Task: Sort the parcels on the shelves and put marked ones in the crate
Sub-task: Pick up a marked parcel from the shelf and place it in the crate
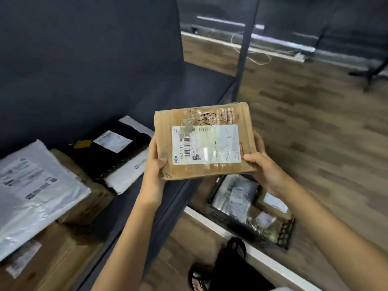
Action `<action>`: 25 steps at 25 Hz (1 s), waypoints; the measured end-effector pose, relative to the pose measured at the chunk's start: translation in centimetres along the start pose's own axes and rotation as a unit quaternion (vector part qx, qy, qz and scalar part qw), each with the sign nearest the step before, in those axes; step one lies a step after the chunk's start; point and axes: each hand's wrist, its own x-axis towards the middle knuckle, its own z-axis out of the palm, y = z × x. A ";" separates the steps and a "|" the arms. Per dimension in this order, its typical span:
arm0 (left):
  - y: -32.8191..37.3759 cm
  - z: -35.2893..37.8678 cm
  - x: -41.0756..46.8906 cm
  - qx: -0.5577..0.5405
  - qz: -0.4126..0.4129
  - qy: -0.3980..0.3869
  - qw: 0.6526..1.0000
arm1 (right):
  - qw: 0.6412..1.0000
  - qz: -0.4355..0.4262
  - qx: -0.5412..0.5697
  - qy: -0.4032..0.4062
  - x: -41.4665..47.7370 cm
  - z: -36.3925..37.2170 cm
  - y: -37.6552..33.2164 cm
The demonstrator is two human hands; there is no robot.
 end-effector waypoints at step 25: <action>-42.7 19.7 7.8 0.188 -0.483 -0.164 0.839 | 0.807 0.322 0.123 0.480 -3.9 -29.3 33.6</action>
